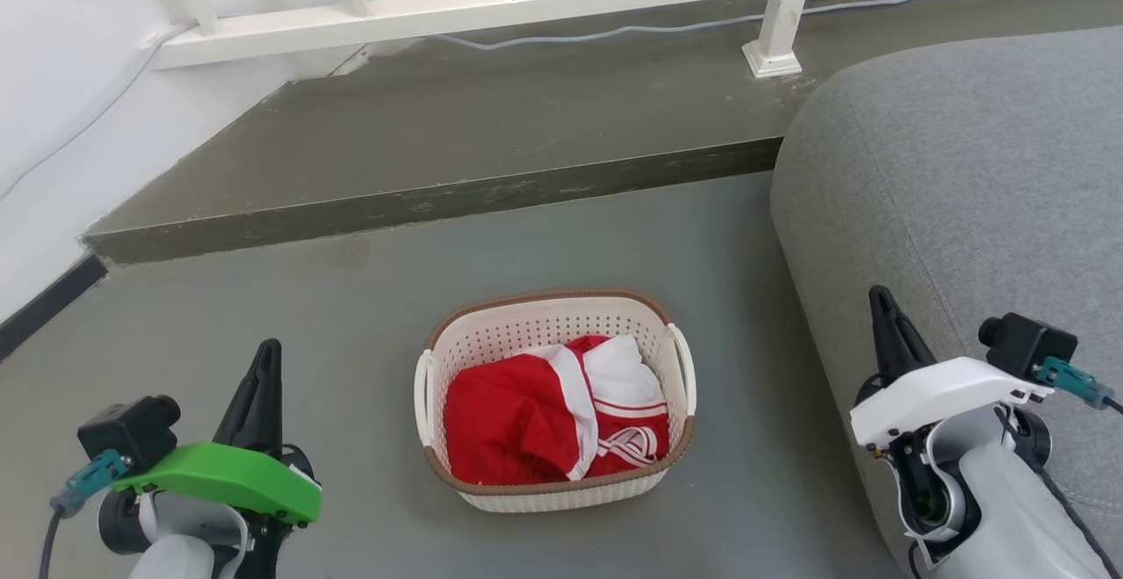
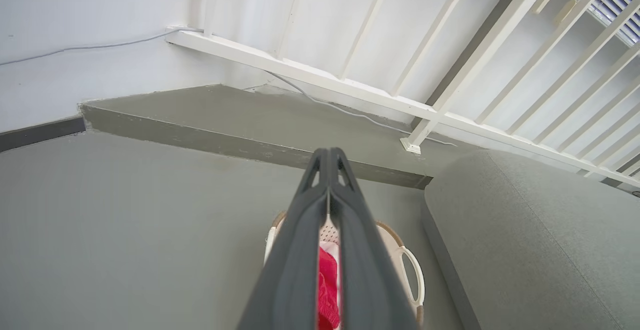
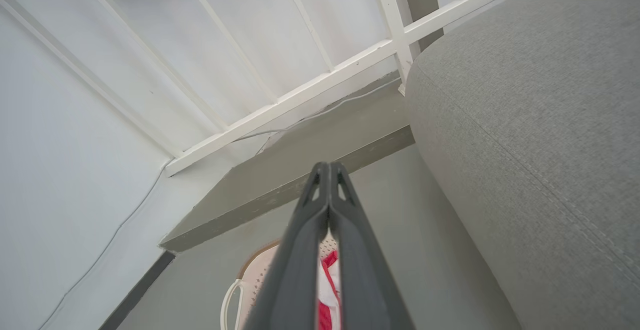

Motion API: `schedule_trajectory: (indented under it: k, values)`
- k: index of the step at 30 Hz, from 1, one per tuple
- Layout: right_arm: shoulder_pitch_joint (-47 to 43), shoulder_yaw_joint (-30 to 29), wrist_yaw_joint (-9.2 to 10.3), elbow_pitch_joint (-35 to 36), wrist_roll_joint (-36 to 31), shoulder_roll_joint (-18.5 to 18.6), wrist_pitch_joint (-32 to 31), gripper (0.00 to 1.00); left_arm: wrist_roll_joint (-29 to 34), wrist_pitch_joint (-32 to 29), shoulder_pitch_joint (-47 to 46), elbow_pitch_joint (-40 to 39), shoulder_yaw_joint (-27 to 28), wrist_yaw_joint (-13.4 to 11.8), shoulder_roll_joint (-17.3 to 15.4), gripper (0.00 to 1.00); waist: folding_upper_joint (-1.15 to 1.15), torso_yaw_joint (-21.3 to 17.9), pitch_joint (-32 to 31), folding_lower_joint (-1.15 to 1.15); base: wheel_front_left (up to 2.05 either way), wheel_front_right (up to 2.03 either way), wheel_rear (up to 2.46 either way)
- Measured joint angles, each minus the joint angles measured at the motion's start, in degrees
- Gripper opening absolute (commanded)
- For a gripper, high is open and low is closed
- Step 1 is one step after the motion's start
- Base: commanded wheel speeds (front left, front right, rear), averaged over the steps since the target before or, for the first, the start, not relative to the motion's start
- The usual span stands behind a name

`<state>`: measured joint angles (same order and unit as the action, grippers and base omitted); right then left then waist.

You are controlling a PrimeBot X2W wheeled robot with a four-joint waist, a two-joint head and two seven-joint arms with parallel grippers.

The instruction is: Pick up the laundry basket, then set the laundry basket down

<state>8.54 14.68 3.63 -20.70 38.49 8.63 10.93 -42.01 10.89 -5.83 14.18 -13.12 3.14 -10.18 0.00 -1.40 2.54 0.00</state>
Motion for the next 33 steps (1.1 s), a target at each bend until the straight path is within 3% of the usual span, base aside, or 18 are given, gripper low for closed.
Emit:
schedule_trajectory:
  k: [33]
  values:
    - [-0.84, -8.01, -3.7, 1.24, 18.49, -2.24, -6.31, 0.0, -17.6, -6.09, 0.02, 0.55, 6.03, 1.41, 2.65, 0.0, 0.0, 0.49, -0.85, 0.0, 0.0, 0.0, 0.0]
